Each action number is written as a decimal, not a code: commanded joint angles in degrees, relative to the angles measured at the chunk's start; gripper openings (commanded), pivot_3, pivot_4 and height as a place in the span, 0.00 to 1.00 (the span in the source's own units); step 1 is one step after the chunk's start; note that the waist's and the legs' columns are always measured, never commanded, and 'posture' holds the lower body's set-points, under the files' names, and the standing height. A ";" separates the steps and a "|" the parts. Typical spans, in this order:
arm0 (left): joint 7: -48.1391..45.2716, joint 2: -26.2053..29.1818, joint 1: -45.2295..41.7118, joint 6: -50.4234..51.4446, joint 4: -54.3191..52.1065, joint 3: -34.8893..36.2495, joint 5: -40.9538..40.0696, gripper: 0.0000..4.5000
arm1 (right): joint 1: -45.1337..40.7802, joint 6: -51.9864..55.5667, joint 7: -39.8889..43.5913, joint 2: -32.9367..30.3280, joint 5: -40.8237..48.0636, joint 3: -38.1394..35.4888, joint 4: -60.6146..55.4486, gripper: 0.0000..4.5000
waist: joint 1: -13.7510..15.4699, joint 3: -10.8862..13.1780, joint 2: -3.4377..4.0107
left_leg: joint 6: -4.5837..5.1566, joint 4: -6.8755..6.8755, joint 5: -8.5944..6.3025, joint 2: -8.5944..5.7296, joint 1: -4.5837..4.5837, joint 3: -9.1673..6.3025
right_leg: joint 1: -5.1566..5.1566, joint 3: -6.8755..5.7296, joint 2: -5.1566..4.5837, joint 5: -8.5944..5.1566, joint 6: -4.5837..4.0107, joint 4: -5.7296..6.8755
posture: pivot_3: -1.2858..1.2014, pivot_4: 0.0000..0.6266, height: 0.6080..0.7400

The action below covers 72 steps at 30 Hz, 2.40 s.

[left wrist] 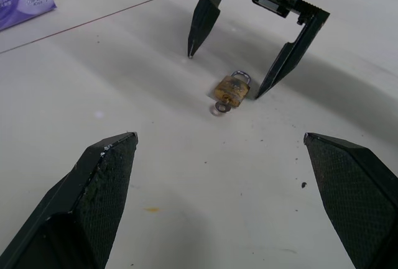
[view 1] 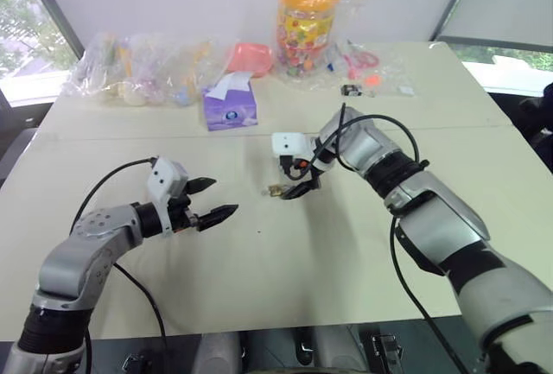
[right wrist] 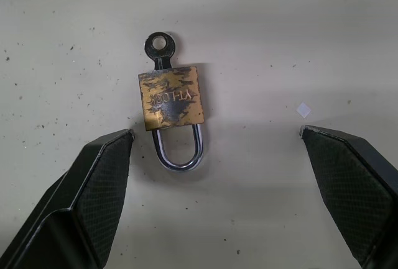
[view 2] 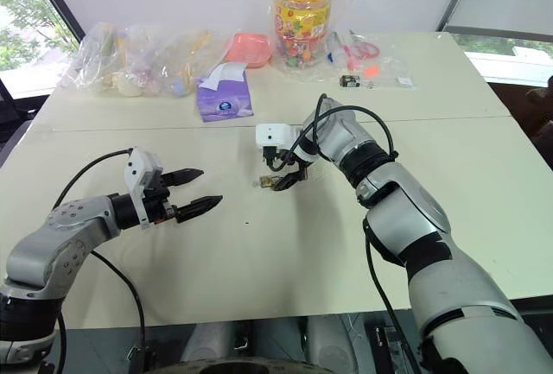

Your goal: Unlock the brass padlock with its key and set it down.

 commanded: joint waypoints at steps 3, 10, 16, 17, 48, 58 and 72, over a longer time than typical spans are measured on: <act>0.19 0.41 -0.67 -0.62 -1.84 1.23 -0.30 1.00 | 2.11 1.09 1.18 1.63 -2.17 -0.71 -3.35 1.00 | -0.19 0.00 0.00 | -0.01 -0.01 0.01 0.01 0.04 0.01 | 0.01 0.01 0.02 0.02 -0.03 0.01 | 0.52 0.24 1.00; 0.01 0.28 -1.47 -0.78 -1.20 0.71 -0.13 1.00 | 4.60 3.70 0.87 1.67 -4.05 -1.64 -8.79 1.00 | -0.19 -0.01 0.01 | -0.05 -0.11 0.03 0.01 0.11 0.01 | 0.03 0.01 0.03 0.02 -0.04 0.01 | 0.52 0.24 1.00; -0.31 0.21 -2.00 -0.90 -0.68 0.36 0.08 1.00 | 5.36 6.57 0.25 2.57 -4.83 -2.65 -10.89 0.88 | -0.24 -0.01 0.01 | -0.07 -0.13 0.04 0.01 0.16 0.01 | 0.05 0.01 0.05 0.03 -0.06 0.01 | 0.52 0.24 1.00; -0.33 0.16 -2.16 -0.90 -0.58 0.30 0.12 1.00 | 5.32 6.90 -0.11 2.74 -5.04 -2.75 -10.76 0.80 | -0.28 -0.01 0.01 | -0.07 -0.13 0.04 0.01 0.17 0.01 | 0.06 0.01 0.06 0.04 -0.07 0.01 | 0.52 0.24 1.00; -8.39 -5.74 -29.43 17.91 17.30 -1.33 -12.83 1.00 | 31.61 -26.77 -50.40 -17.20 -28.74 -18.61 -59.98 0.15 | -0.07 0.02 -0.01 | -0.43 -0.23 0.26 0.00 0.03 -0.09 | -0.06 0.02 0.28 0.07 -0.07 -0.06 | 0.52 0.24 1.00; -8.04 -9.27 -34.45 18.29 21.25 -0.38 -12.90 0.94 | 34.50 -27.98 -47.74 -15.82 -29.54 -18.40 -64.57 0.15 | 0.25 0.02 -0.03 | -0.42 -0.19 0.27 -0.04 0.01 -0.12 | -0.03 0.03 0.24 0.07 -0.07 -0.08 | 0.52 0.24 1.00; -7.98 -9.87 -34.03 15.66 19.68 -0.96 -11.53 0.45 | 34.70 -26.71 -43.69 -13.99 -28.39 -18.96 -65.72 0.15 | 0.27 0.02 -0.03 | -0.42 -0.19 0.27 -0.04 0.02 -0.13 | -0.02 0.03 0.24 0.07 -0.08 -0.07 | 0.52 0.24 1.00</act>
